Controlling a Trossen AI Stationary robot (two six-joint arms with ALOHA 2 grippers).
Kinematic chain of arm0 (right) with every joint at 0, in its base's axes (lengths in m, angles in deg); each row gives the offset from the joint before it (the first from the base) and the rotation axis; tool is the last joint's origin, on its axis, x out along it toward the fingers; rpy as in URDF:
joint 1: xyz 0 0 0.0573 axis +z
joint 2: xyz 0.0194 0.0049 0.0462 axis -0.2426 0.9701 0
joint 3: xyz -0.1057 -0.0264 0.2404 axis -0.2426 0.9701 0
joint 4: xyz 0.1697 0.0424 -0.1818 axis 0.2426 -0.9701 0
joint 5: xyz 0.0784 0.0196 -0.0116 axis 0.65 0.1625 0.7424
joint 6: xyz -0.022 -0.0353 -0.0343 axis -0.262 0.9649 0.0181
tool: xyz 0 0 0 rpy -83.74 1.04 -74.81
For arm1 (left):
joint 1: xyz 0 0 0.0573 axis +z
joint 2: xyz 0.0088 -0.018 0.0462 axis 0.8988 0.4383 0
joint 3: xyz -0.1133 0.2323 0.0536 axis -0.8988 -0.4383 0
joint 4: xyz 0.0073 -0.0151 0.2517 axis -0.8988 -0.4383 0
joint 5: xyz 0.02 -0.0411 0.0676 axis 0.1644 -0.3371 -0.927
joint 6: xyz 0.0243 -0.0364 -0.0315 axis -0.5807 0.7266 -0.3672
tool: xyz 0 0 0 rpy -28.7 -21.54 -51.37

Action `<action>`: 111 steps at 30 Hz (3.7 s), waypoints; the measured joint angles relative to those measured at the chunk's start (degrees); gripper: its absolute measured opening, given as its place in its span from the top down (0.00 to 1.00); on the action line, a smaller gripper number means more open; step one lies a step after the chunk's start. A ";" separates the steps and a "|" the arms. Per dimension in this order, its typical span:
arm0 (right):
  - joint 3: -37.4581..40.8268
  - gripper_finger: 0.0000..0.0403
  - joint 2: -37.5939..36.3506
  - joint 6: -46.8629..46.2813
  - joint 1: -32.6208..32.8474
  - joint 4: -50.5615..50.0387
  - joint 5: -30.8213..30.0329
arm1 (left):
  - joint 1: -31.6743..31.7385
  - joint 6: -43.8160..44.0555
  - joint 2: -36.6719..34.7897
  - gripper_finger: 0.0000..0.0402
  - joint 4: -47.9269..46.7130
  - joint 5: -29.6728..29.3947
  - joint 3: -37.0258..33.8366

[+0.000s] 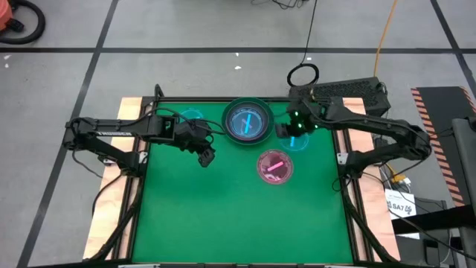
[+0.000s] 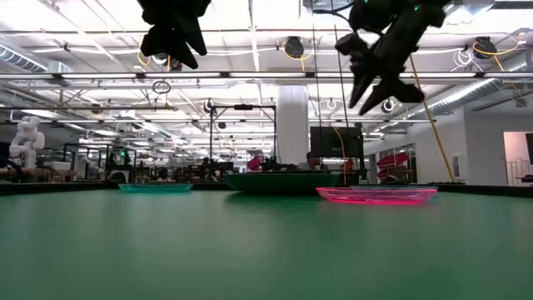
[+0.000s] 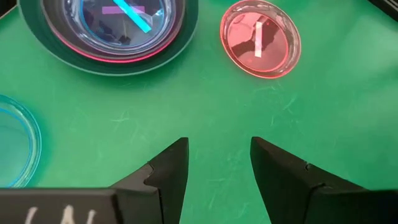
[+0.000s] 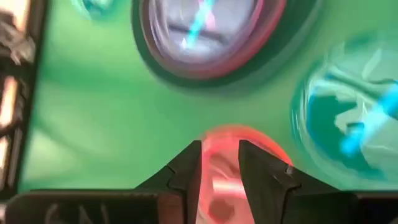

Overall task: Stack plastic plates
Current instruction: Stack the pink plate on top of the blue plate

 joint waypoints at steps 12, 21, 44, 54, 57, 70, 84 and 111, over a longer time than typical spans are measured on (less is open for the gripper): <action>1.51 0.75 -1.11 -14.07 13.26 -10.29 -1.93 | 0.00 -1.81 0.00 0.55 -0.07 1.94 0.00; 8.00 0.75 -1.15 -23.92 20.13 -5.59 -1.80 | -0.84 -1.01 0.00 0.55 -0.29 2.30 0.00; 21.92 0.58 -1.12 -31.16 21.26 9.08 -1.61 | -1.38 -0.44 0.00 0.55 -2.59 2.39 0.00; 26.12 0.52 -0.12 -31.43 21.26 12.15 -4.51 | 3.47 -3.41 0.00 0.55 -2.77 5.41 0.00; 28.73 0.56 -0.23 -33.51 21.26 16.80 -4.32 | 6.11 -5.59 -0.02 0.55 -3.82 6.58 0.00; 29.59 0.84 -0.04 -32.51 21.24 20.80 -5.08 | 25.75 -11.59 -0.02 0.55 -5.63 13.29 0.00; 29.57 0.99 -0.21 -29.29 21.16 29.45 -4.46 | 36.49 -15.03 6.59 0.55 -5.17 17.58 0.02; 14.76 1.00 -0.21 -21.20 4.18 40.71 -7.40 | 36.82 -15.88 10.71 0.55 -6.08 21.59 0.02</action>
